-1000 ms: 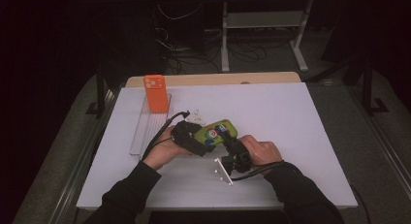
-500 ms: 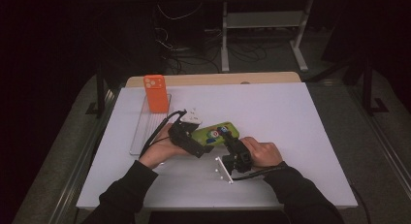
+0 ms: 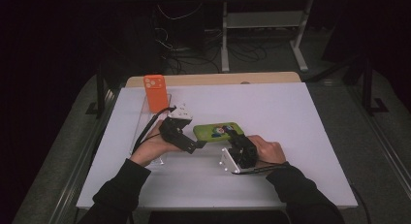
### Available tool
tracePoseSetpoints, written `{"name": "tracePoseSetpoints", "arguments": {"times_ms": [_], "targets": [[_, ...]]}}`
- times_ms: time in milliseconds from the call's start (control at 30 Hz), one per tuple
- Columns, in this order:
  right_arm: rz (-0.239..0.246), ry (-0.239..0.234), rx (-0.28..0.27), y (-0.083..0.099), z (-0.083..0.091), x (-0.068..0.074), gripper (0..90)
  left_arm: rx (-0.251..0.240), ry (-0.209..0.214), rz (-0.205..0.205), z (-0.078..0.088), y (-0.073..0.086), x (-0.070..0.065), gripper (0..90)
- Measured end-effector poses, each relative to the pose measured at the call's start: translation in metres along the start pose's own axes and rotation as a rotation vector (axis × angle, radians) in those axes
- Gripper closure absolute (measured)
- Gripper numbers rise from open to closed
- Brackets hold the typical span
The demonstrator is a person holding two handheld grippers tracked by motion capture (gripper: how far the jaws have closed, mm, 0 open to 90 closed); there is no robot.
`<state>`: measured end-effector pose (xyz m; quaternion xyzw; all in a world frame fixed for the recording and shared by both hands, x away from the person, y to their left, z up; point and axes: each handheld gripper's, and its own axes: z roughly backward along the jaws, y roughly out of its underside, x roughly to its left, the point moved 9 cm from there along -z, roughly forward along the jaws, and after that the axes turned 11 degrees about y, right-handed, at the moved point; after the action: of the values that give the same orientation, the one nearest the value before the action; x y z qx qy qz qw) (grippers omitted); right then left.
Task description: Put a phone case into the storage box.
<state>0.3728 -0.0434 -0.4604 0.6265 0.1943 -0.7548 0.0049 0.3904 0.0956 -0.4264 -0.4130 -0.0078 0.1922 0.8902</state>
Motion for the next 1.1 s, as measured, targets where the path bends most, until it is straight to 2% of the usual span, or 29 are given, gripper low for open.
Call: {"name": "tracePoseSetpoints", "arguments": {"times_ms": [133,167,200,233,300,400,433,467,500,567,600,633,700,767,800,833,900,933,967,1033,1067,1100], "targets": [[-0.037,-0.010,0.004,0.002,-0.001,-0.006,75.7,-0.015,-0.002,0.018,0.001,0.000,0.001,0.0],[-0.052,-0.014,0.007,0.002,-0.001,-0.006,75.7,-0.017,-0.006,0.007,0.002,-0.001,0.002,0.0],[-0.079,-0.009,0.006,0.002,-0.002,-0.008,75.7,-0.033,-0.007,0.028,0.001,-0.001,0.002,0.0],[-0.095,-0.021,0.008,0.003,-0.002,-0.008,75.8,-0.006,-0.010,0.008,0.004,0.000,0.004,0.0],[-0.143,-0.035,0.020,0.005,-0.003,-0.011,75.7,-0.013,-0.011,0.019,0.004,0.000,0.004,0.0],[-0.278,-0.094,0.060,0.009,-0.003,-0.011,75.7,-0.045,-0.013,0.055,0.004,-0.002,0.003,0.0],[-0.327,-0.118,0.073,0.010,-0.002,-0.011,75.7,-0.043,-0.013,0.049,0.004,-0.002,0.004,0.0],[-0.361,-0.115,0.080,0.010,-0.003,-0.012,75.7,-0.040,-0.019,0.035,0.005,-0.003,0.007,0.0],[-0.416,-0.146,0.088,0.011,-0.003,-0.012,75.7,-0.037,-0.018,0.039,0.005,-0.003,0.007,0.0],[-0.485,-0.176,0.099,0.013,-0.004,-0.014,75.7,-0.047,-0.021,0.048,0.005,-0.004,0.007,0.0],[-0.527,-0.195,0.105,0.013,-0.005,-0.014,75.7,-0.061,-0.019,0.067,0.005,-0.005,0.006,0.0],[-0.576,-0.220,0.116,0.014,-0.005,-0.014,75.7,-0.056,-0.024,0.055,0.005,-0.005,0.007,0.0],[-0.680,-0.255,0.128,0.013,-0.005,-0.015,75.7,-0.080,-0.027,0.079,0.005,-0.007,0.007,0.0],[-0.743,-0.282,0.136,0.014,-0.006,-0.016,75.7,-0.087,-0.029,0.099,0.005,-0.007,0.008,0.0],[-0.795,-0.306,0.145,0.014,-0.007,-0.016,75.7,-0.092,-0.032,0.107,0.004,-0.007,0.008,0.0],[-0.848,-0.328,0.155,0.013,-0.006,-0.016,75.7,-0.082,-0.032,0.098,0.005,-0.007,0.009,0.0],[-0.925,-0.362,0.165,0.014,-0.008,-0.016,75.7,-0.109,-0.041,0.111,0.005,-0.010,0.010,0.0],[-0.953,-0.373,0.165,0.016,-0.009,-0.017,75.7,-0.106,-0.047,0.105,0.006,-0.010,0.011,0.0],[-0.998,-0.389,0.166,0.016,-0.009,-0.018,75.7,-0.123,-0.043,0.127,0.005,-0.012,0.010,0.0],[-1.053,-0.409,0.171,0.018,-0.010,-0.019,75.7,-0.135,-0.043,0.132,0.005,-0.014,0.010,0.0],[-1.100,-0.424,0.171,0.015,-0.009,-0.019,75.7,-0.138,-0.046,0.136,0.004,-0.015,0.010,0.0],[-1.111,-0.434,0.175,0.016,-0.009,-0.019,75.7,-0.137,-0.046,0.142,0.003,-0.016,0.009,0.0]]}}
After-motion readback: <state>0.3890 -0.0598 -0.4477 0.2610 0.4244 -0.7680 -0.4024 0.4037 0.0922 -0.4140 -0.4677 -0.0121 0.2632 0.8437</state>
